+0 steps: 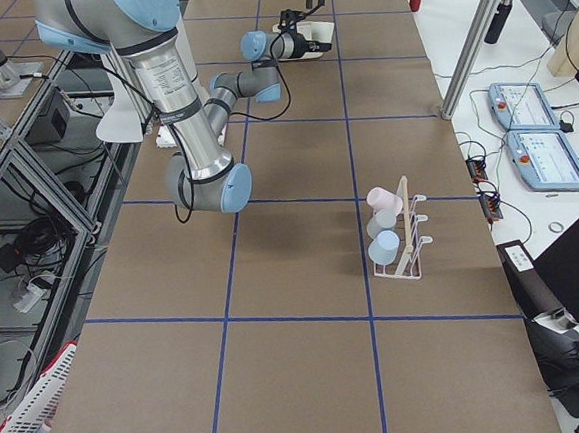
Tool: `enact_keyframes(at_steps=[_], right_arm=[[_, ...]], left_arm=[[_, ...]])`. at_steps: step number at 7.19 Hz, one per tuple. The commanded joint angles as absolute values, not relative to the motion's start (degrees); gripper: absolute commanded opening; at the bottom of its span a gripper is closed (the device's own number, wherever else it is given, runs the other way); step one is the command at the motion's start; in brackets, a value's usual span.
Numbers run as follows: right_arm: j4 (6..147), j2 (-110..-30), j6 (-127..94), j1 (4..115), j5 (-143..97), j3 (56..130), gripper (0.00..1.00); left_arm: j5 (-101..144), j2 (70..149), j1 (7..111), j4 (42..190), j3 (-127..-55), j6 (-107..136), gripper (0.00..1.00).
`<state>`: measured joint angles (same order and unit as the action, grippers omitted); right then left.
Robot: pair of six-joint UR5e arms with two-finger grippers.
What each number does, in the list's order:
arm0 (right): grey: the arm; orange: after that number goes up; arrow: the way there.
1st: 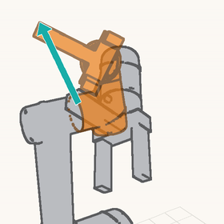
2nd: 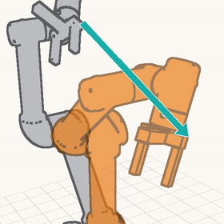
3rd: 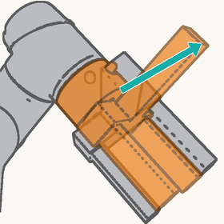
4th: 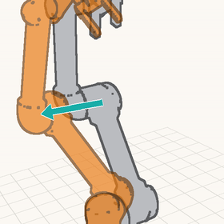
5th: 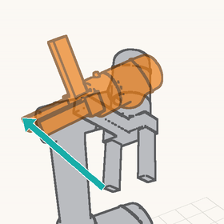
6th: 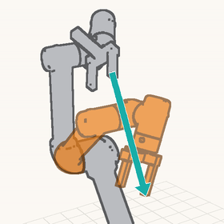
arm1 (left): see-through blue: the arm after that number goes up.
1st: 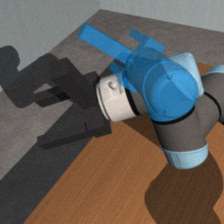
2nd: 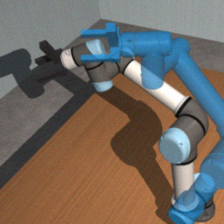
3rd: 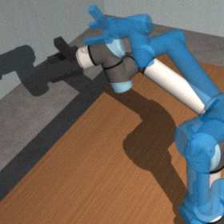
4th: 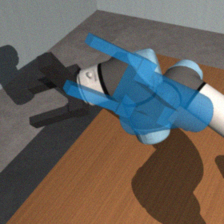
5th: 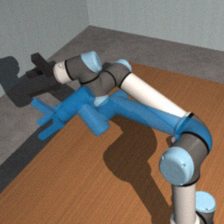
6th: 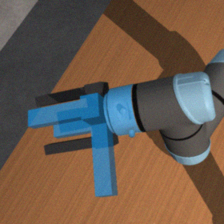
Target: Transfer IKEA cup to right arm and place on rack
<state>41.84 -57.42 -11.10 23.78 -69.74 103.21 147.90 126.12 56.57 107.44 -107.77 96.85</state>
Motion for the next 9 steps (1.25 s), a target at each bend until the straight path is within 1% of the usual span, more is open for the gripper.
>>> enact_keyframes(at_steps=[1, 2, 4, 5, 7, 9], right_arm=[[65.5, -57.4, -11.9, 25.1, -69.8, 109.7, 0.00], [74.4, -56.9, -11.9, 26.5, -69.9, 111.2, 0.00], [86.7, -56.9, -10.8, 30.9, -69.9, 112.8, 0.00], [90.1, -56.8, -6.8, 33.7, -70.0, 113.3, 0.00], [94.0, -58.4, 10.4, 38.8, -69.6, 113.3, 0.00], [98.1, -60.3, 27.3, 45.7, -69.4, 113.5, 0.00]], left_arm=[[147.0, 123.2, 57.7, 107.1, -106.6, 89.2, 1.00], [146.5, 122.0, 58.9, 107.1, -106.2, 85.6, 1.00], [139.1, 117.0, 59.8, 106.3, -106.6, 78.7, 1.00], [134.3, 116.1, 59.6, 101.6, -106.8, 72.0, 1.00], [128.4, 114.6, 59.9, 90.8, -107.3, 54.3, 1.00], [128.3, 113.2, 59.8, 90.9, -107.2, 51.8, 1.00]])
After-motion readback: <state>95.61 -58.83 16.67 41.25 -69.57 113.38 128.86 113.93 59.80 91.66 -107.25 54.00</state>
